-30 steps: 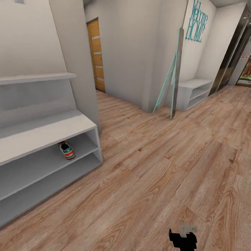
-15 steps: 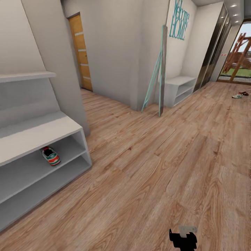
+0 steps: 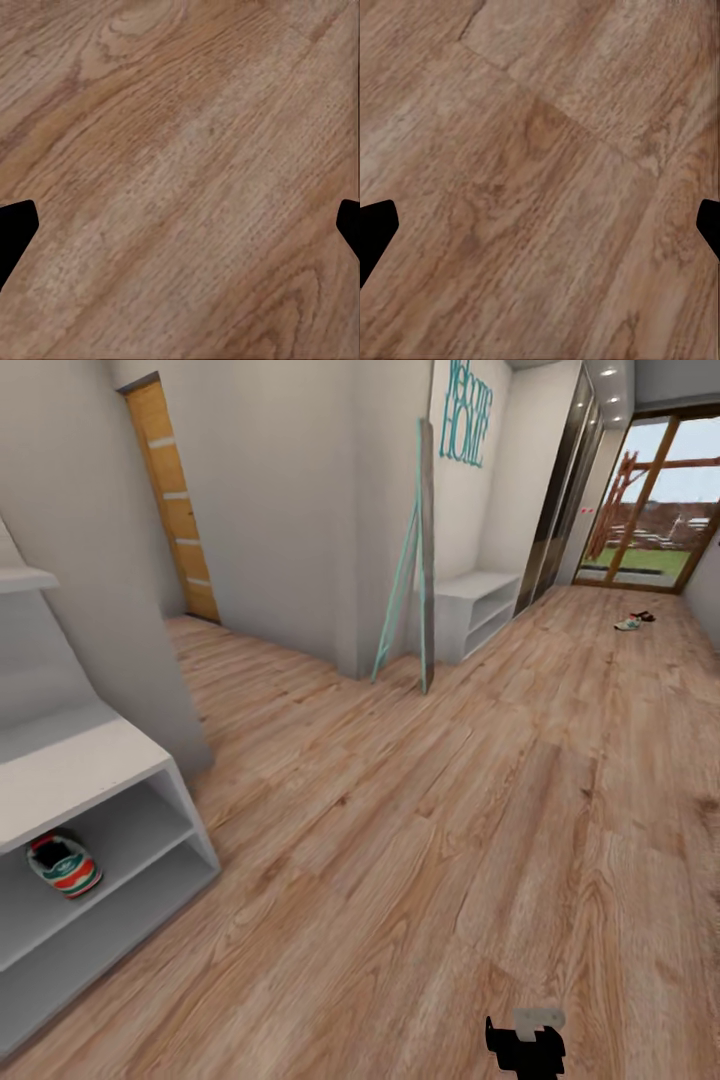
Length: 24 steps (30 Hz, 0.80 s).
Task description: Pick up the two gym shoes and the two sandals from the corridor floor and place them onto the hallstand (shoe rack) in the corridor, making sure they are on the rack and not on the floor. Arrange them so the two gym shoes are next to each other and the two sandals are next to each other.
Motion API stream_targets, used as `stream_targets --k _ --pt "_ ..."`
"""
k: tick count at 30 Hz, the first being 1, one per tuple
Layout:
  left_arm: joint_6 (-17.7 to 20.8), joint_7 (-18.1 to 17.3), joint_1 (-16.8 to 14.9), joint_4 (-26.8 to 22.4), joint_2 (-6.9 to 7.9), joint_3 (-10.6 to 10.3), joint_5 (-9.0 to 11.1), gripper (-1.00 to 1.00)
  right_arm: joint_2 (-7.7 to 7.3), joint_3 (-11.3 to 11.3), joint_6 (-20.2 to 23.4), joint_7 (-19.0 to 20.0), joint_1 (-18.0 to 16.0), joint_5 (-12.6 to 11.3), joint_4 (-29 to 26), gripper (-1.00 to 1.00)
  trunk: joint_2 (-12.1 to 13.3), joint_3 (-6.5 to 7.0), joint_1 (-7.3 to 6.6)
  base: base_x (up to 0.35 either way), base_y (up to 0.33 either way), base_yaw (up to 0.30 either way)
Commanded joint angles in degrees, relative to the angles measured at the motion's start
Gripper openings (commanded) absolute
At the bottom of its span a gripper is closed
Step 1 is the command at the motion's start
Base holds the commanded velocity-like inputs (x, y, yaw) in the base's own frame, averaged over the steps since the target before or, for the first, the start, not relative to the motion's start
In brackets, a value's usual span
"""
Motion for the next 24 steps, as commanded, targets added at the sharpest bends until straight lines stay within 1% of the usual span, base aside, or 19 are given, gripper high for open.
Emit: stream_targets --k 1,14,24 --pt "0.1 -0.6 0.0 0.1 0.01 0.1 0.5 1.00 -0.01 0.0 -0.1 -0.3 0.0 0.4 0.1 1.00 0.0 -0.10 0.02 0.338 0.000 -0.245" --pt "0.1 -0.6 0.0 0.1 0.01 0.1 0.5 1.00 0.01 0.0 -0.1 -0.3 0.0 0.4 0.1 1.00 0.0 -0.44 0.02 0.338 0.000 -0.275" --pt "0.1 -0.6 0.0 0.1 0.04 0.1 0.5 1.00 0.01 0.0 -0.1 -0.3 0.0 0.5 0.1 1.00 0.0 -0.25 0.02 0.338 0.000 -0.293"
